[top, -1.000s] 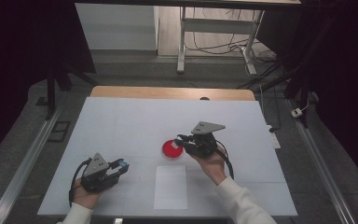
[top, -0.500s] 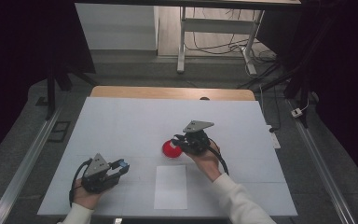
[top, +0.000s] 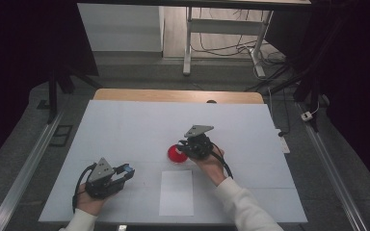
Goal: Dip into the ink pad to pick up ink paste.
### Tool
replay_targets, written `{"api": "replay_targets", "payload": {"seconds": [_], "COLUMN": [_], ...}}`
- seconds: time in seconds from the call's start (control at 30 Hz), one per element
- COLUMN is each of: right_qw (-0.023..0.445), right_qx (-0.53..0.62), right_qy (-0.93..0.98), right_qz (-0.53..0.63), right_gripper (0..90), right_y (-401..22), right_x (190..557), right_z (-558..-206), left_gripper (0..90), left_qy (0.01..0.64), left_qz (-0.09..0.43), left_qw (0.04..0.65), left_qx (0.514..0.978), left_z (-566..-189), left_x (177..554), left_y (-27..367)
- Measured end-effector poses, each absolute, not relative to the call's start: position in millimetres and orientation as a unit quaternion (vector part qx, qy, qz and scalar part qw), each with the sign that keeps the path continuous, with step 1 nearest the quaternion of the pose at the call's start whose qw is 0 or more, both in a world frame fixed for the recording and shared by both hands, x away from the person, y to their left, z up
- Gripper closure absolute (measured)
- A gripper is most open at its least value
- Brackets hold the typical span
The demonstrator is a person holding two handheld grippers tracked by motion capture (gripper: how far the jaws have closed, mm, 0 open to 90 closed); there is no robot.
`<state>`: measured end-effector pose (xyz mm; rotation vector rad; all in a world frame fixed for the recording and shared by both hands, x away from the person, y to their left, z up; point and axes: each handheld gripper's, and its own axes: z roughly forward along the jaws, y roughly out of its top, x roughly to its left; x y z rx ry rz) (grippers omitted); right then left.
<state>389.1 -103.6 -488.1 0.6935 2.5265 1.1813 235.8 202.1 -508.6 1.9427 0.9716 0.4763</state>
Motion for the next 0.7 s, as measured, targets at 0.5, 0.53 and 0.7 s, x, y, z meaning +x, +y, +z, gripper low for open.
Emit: {"api": "replay_targets", "payload": {"seconds": [0.5, 0.53, 0.7], "right_qw": [0.138, 0.139, 0.138], "right_qx": [0.235, 0.234, 0.233], "right_qy": [0.877, 0.877, 0.876], "right_qz": [0.396, 0.395, 0.398], "right_gripper": [74.7, 74.7, 74.7], "right_y": [-98.6, -98.4, -97.9], "right_x": [391.4, 391.3, 391.5], "right_z": [-492.7, -492.8, -494.0], "left_gripper": [64.7, 64.7, 64.7], "left_qy": [0.393, 0.393, 0.392], "left_qz": [0.192, 0.192, 0.191], "left_qw": [0.441, 0.44, 0.441], "left_qx": [0.784, 0.784, 0.784], "left_z": [-509.6, -509.7, -509.6], "left_x": [236.3, 236.5, 236.4], "left_y": [201.3, 201.3, 201.6]}}
